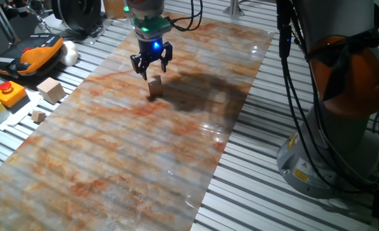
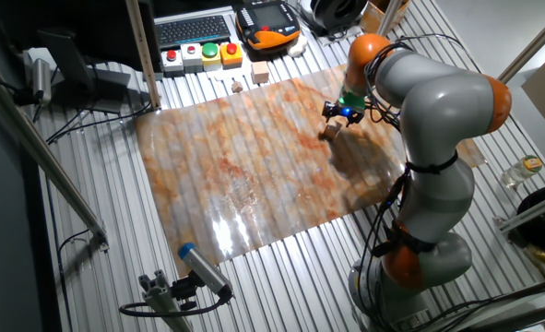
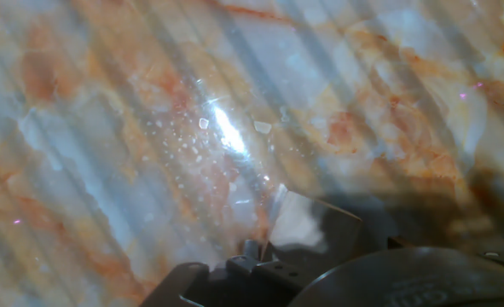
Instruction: Hold a small block with the gripper and sweep it from left to right on the table
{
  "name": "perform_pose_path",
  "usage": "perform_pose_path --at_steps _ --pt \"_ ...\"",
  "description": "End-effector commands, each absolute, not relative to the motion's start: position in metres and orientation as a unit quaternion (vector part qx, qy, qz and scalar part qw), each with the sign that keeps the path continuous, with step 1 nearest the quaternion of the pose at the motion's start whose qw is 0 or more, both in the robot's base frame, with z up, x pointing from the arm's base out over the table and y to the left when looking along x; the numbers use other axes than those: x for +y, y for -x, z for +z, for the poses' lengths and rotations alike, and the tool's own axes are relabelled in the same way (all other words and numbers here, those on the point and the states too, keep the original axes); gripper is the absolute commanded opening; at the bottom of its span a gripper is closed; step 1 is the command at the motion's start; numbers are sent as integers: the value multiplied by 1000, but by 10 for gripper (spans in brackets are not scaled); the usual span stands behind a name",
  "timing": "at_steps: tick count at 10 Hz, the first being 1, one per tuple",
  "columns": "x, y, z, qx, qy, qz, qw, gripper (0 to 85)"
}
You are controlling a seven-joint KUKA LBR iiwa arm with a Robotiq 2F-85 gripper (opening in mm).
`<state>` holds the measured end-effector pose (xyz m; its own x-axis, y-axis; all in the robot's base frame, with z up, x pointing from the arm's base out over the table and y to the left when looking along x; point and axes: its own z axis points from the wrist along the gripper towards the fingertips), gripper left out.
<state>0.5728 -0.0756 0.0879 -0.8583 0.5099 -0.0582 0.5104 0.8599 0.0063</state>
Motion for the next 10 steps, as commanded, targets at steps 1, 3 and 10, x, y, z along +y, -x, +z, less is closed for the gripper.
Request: perform_pose_path --at_steps 1,3,10 --pt "-76 -573 88 963 -267 -2 25 680" --pt "-76 -573 88 963 -269 -3 17 680" --pt "-76 -573 88 942 -334 20 2 680"
